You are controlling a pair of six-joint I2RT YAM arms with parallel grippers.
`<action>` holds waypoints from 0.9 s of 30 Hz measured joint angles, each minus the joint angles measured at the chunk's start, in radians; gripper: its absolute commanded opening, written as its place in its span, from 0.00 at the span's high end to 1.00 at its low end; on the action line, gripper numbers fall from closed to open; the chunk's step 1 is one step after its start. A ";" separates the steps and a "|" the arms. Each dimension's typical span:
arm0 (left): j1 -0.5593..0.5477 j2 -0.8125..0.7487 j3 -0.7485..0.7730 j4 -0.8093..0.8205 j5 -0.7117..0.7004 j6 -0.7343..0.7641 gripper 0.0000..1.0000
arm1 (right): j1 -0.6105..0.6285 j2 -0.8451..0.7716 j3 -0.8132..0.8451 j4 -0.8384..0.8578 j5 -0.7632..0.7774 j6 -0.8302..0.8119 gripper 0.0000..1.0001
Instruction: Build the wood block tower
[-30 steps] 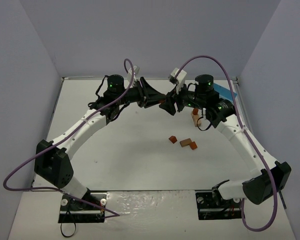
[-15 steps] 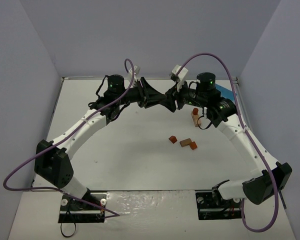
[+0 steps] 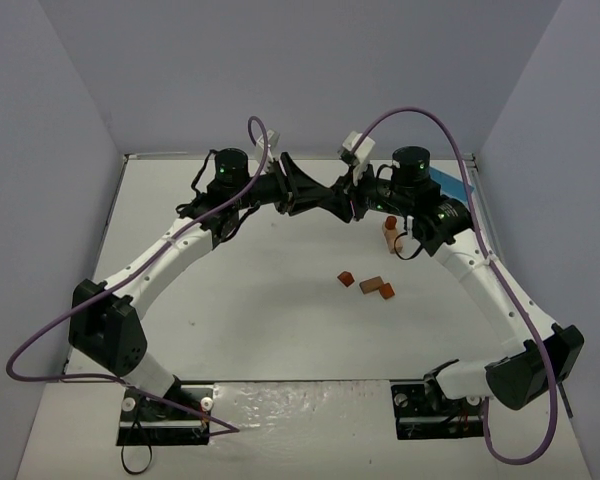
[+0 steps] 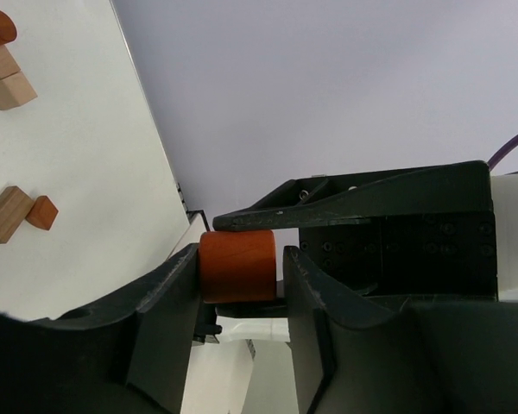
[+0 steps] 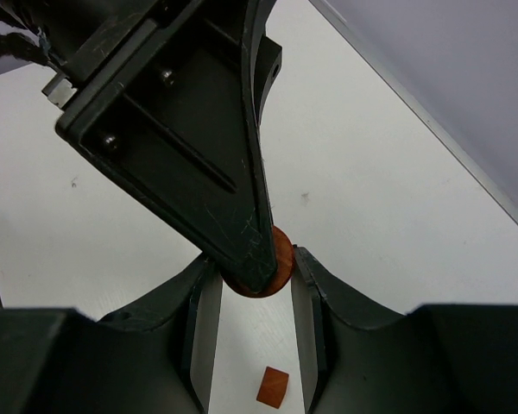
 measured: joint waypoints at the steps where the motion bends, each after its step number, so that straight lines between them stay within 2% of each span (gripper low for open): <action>1: 0.000 0.000 -0.001 0.000 -0.001 0.003 0.52 | 0.000 -0.003 -0.009 0.006 0.001 0.002 1.00; 3: 0.000 -0.001 -0.007 0.002 -0.001 0.011 0.38 | 0.000 -0.007 -0.028 0.010 0.004 0.004 1.00; 7: 0.002 -0.006 -0.038 0.003 -0.006 0.023 0.26 | 0.000 -0.024 -0.086 0.021 0.026 0.009 1.00; 11: 0.025 -0.027 -0.082 0.007 -0.023 0.039 0.23 | 0.000 -0.052 -0.166 0.014 0.068 0.022 1.00; 16: 0.112 -0.103 -0.170 -0.024 -0.077 0.092 0.22 | 0.001 -0.070 -0.259 0.025 0.132 0.052 1.00; 21: 0.177 -0.198 -0.171 -0.331 -0.300 0.358 0.21 | 0.042 -0.055 -0.367 0.112 0.225 0.119 1.00; 27: 0.179 -0.340 -0.203 -0.573 -0.592 0.670 0.09 | 0.150 0.069 -0.438 0.257 0.336 0.176 1.00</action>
